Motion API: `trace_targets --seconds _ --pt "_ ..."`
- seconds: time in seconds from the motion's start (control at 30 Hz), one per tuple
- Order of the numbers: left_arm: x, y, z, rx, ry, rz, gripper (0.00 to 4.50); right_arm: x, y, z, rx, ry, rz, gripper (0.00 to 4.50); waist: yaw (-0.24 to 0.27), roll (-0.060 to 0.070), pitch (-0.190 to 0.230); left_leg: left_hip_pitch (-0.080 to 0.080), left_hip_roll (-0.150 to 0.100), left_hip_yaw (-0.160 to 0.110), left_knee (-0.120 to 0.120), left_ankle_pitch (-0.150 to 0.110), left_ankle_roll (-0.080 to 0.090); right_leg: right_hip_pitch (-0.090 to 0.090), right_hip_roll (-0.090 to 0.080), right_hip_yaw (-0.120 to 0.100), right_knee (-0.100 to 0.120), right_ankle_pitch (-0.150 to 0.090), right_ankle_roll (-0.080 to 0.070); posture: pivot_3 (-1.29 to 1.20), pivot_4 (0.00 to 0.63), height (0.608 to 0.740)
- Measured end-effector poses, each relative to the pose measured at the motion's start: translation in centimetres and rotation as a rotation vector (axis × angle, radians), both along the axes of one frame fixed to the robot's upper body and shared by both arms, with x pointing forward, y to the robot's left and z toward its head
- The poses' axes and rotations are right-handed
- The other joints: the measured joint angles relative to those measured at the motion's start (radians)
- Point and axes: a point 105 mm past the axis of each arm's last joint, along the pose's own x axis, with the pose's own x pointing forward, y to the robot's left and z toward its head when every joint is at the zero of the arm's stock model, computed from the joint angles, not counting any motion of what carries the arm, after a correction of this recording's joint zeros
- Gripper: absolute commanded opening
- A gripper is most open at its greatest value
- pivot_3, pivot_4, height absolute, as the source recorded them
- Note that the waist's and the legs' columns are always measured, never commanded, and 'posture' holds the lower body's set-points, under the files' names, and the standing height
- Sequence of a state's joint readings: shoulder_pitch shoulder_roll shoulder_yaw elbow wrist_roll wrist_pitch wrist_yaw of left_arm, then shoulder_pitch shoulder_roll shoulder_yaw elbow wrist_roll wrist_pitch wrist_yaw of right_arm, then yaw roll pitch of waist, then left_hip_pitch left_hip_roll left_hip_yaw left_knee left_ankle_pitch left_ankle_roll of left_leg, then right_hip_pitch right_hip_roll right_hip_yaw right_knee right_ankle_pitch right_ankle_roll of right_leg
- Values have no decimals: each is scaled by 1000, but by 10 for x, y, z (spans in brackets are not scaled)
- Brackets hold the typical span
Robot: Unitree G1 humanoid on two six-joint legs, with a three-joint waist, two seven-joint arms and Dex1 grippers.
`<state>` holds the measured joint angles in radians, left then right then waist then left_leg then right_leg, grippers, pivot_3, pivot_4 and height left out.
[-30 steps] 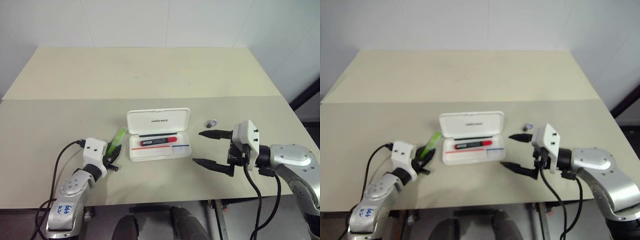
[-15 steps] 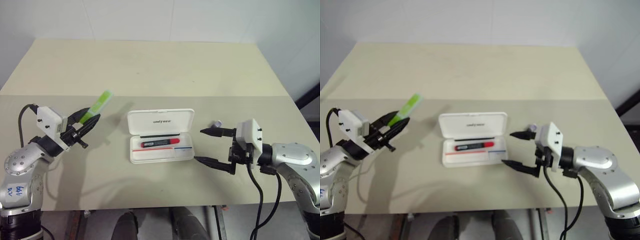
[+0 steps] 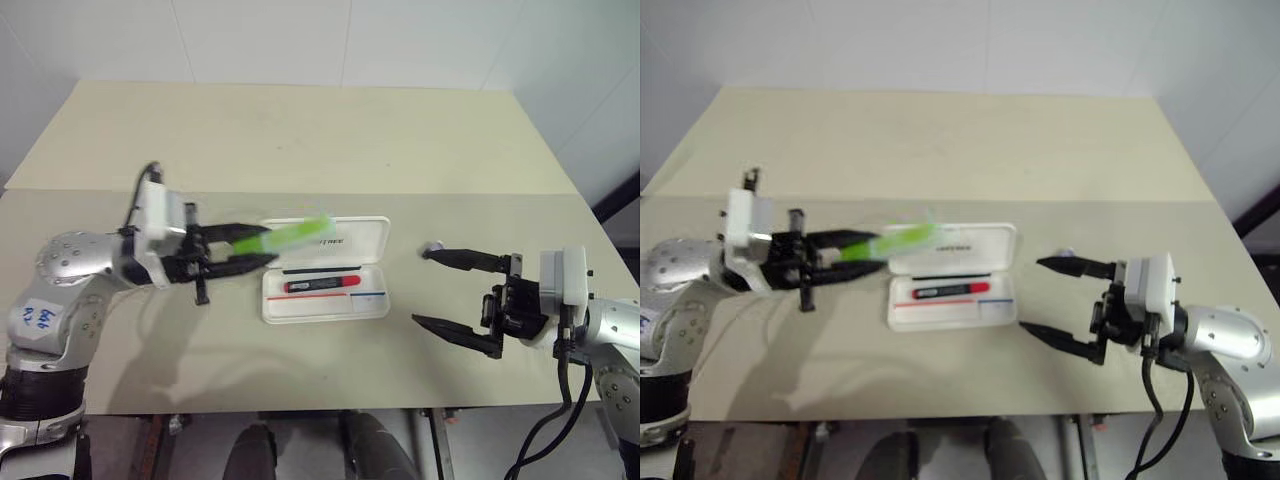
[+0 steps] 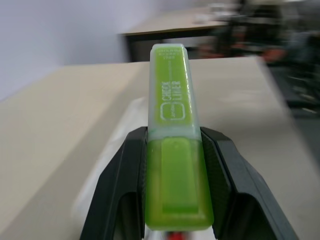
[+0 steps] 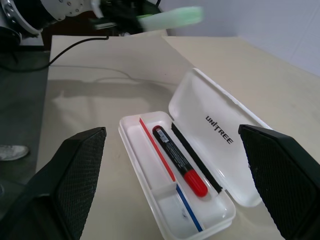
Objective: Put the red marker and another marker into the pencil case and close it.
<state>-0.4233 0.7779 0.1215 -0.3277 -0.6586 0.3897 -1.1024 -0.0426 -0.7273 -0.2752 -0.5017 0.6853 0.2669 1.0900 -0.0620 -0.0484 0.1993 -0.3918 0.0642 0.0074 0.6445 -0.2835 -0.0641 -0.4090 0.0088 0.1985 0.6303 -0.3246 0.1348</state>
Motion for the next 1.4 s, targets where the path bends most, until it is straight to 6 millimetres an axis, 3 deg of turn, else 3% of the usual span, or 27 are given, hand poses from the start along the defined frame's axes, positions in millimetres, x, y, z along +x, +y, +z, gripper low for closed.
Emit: trace_targets --seconds 0.2,0.43,0.6,0.83,1.1,1.4 --pt "-2 -21 -23 50 69 -76 1098 2 3 -9 -5 24 -30 4500 1 0 0 0 0 0 4 0 0 0 1 1 4 0 0 0 150 740" --pt "23 -40 -71 144 77 41 1098 0 6 -13 -1 23 -73 4500 6 0 0 0 -1 0 6 0 1 1 1 1 5 1 1 0 150 740" --pt "20 -55 -78 169 67 28 1098 -1 6 -14 -4 25 -90 4500 5 0 0 1 -1 0 6 0 1 1 1 2 7 1 1 0 150 740" --pt "18 -58 -84 206 59 64 1098 -5 4 -21 -22 68 -119 4500 5 1 0 1 -1 0 7 0 1 1 1 2 8 1 1 0 150 740" --pt "19 -38 -90 257 69 172 1098 -6 5 -20 -24 76 -135 4500 4 1 0 2 -1 0 7 0 1 1 1 3 11 1 1 0 150 740" --pt "15 -35 -93 257 65 162 1098 -1 6 -14 -32 71 -144 4500 6 1 0 2 -1 0 9 0 1 1 1 2 12 0 1 0 150 740"
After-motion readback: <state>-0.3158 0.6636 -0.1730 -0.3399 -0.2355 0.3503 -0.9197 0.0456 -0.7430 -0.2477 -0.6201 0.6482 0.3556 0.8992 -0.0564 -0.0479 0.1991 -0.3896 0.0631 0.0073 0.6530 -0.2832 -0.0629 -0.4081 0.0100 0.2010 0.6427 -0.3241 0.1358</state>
